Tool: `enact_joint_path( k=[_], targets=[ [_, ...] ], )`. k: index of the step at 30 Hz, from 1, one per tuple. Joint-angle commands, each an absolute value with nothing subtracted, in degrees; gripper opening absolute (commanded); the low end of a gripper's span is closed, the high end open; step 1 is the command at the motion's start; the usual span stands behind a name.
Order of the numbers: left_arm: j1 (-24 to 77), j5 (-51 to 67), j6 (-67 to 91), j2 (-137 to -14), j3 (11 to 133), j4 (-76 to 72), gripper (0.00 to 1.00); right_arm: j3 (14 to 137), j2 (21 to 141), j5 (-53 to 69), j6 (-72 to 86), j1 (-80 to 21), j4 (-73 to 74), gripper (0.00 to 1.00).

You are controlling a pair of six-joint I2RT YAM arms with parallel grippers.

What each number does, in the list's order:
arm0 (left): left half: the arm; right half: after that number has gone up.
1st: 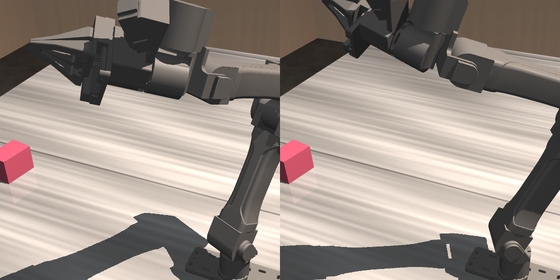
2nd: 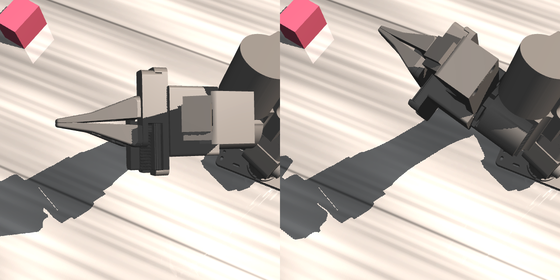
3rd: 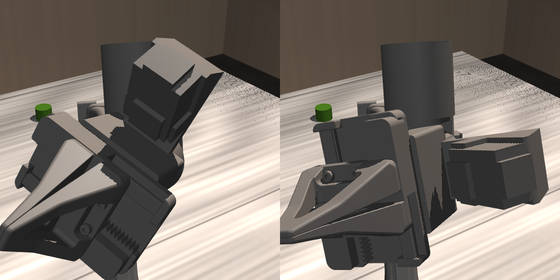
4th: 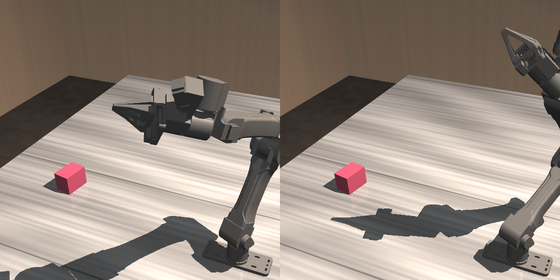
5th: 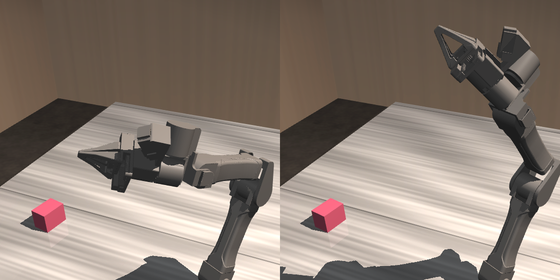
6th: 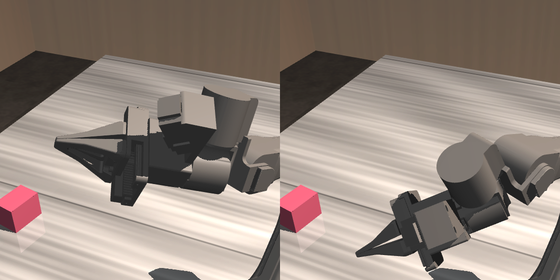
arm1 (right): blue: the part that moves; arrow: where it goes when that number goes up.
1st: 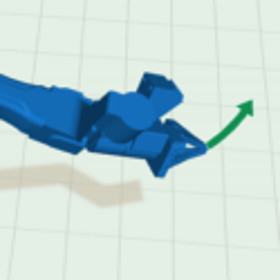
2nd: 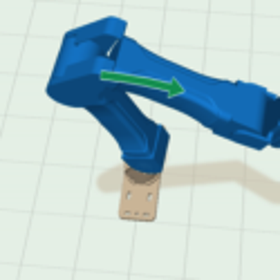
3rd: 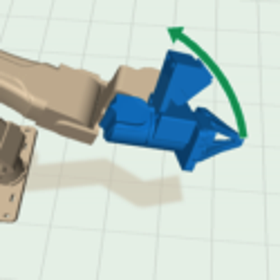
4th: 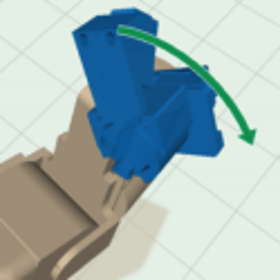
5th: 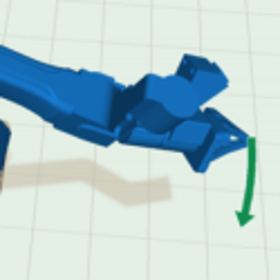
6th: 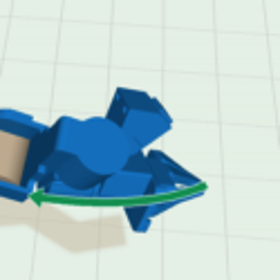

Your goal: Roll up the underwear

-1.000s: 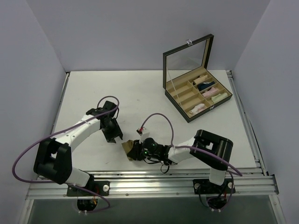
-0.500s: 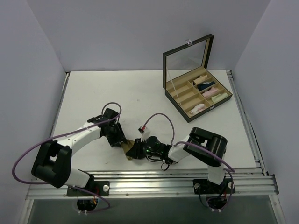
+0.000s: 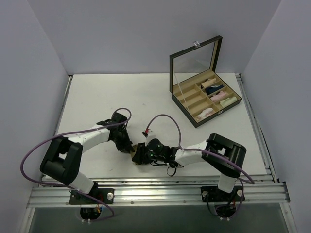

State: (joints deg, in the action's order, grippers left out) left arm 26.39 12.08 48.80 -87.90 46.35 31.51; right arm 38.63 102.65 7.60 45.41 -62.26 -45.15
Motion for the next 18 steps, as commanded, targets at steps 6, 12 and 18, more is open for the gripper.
enact_joint_path(
  k=[6, 12, 18],
  targets=[
    [28.7, 7.5, 47.7, -92.8, 48.2, 36.1, 0.08, 51.6, 97.6, -13.6, 33.5, -67.7, -5.1, 0.49],
    [30.3, 5.6, 47.6, -95.2, 51.4, 39.8, 0.07, 58.8, 98.9, -21.6, 29.6, -73.3, -0.8, 0.53],
    [31.4, 4.0, 47.6, -96.9, 53.1, 42.7, 0.07, 64.2, 103.3, -25.1, 26.0, -76.9, 3.0, 0.54]
  ],
)
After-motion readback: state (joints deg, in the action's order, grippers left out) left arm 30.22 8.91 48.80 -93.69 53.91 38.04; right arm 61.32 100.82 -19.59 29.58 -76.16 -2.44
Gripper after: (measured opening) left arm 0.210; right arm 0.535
